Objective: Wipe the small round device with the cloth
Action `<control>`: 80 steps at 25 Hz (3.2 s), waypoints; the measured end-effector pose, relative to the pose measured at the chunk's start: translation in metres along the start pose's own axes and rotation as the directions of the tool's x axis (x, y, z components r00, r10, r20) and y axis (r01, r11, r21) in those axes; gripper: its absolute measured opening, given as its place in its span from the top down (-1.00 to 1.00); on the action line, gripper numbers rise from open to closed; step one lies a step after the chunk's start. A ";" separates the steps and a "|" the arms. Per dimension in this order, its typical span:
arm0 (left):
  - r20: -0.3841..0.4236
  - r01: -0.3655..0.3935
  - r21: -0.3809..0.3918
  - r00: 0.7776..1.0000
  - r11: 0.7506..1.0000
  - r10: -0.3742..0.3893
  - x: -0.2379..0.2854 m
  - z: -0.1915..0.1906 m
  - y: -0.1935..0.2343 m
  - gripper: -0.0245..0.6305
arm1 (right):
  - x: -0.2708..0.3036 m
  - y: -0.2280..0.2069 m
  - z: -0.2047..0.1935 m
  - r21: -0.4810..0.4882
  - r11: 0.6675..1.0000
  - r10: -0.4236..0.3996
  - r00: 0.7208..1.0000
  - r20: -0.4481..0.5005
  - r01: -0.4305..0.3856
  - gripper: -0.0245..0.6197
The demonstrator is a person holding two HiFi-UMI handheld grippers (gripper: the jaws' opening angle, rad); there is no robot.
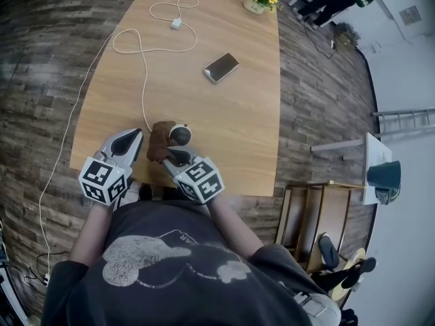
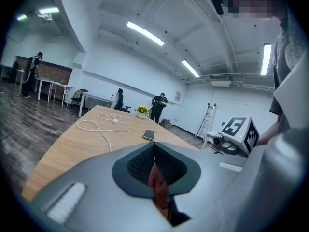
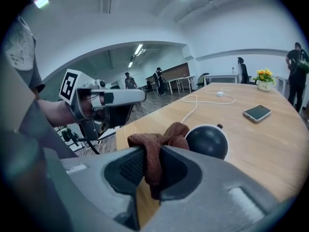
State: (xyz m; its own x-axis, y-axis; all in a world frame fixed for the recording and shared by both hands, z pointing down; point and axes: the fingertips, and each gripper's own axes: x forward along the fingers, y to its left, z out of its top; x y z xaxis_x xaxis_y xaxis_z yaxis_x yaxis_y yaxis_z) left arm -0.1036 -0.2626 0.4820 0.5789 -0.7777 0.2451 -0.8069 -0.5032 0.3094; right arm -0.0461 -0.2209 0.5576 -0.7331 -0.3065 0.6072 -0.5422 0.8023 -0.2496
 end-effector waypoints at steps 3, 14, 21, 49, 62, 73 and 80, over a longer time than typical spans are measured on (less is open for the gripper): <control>-0.009 0.007 0.000 1.000 1.000 -0.007 -0.002 -0.002 0.001 0.87 | 0.003 -0.002 -0.021 0.035 0.999 -0.013 0.999 -0.044 0.015 0.76; -0.046 0.118 0.020 0.992 0.993 -0.117 -0.009 -0.014 -0.013 0.87 | -0.030 0.006 -0.026 0.102 0.991 -0.088 0.995 0.056 0.082 0.76; -0.047 0.182 0.069 0.983 0.981 -0.179 -0.009 -0.013 -0.023 0.87 | -0.075 0.025 0.018 0.082 0.990 -0.133 0.955 0.267 0.115 0.76; 0.047 0.091 0.087 0.994 0.992 -0.095 -0.130 -0.077 -0.231 0.87 | -0.261 0.115 -0.121 0.127 0.989 -0.127 0.899 0.418 0.081 0.76; 0.049 0.040 0.054 0.998 0.998 -0.043 -0.194 -0.112 -0.281 0.87 | -0.275 0.165 -0.176 0.138 0.988 -0.120 0.915 0.386 0.071 0.76; 0.027 0.119 0.043 0.992 0.992 -0.120 -0.223 -0.125 -0.302 0.87 | -0.278 0.197 -0.183 0.182 0.977 -0.178 0.902 0.394 0.113 0.75; 0.036 0.117 0.048 0.992 0.992 -0.119 -0.275 -0.137 -0.300 0.87 | -0.277 0.244 -0.184 0.158 0.974 -0.213 0.888 0.407 0.161 0.75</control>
State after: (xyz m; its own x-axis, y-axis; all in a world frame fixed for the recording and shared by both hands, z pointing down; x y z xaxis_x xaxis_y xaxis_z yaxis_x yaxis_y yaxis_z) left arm -0.0050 0.1540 0.4480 0.6658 -0.7258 0.1730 -0.7385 -0.6080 0.2916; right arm 0.1005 0.1536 0.4670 -0.7029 -0.6515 0.2855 -0.7112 0.6515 -0.2642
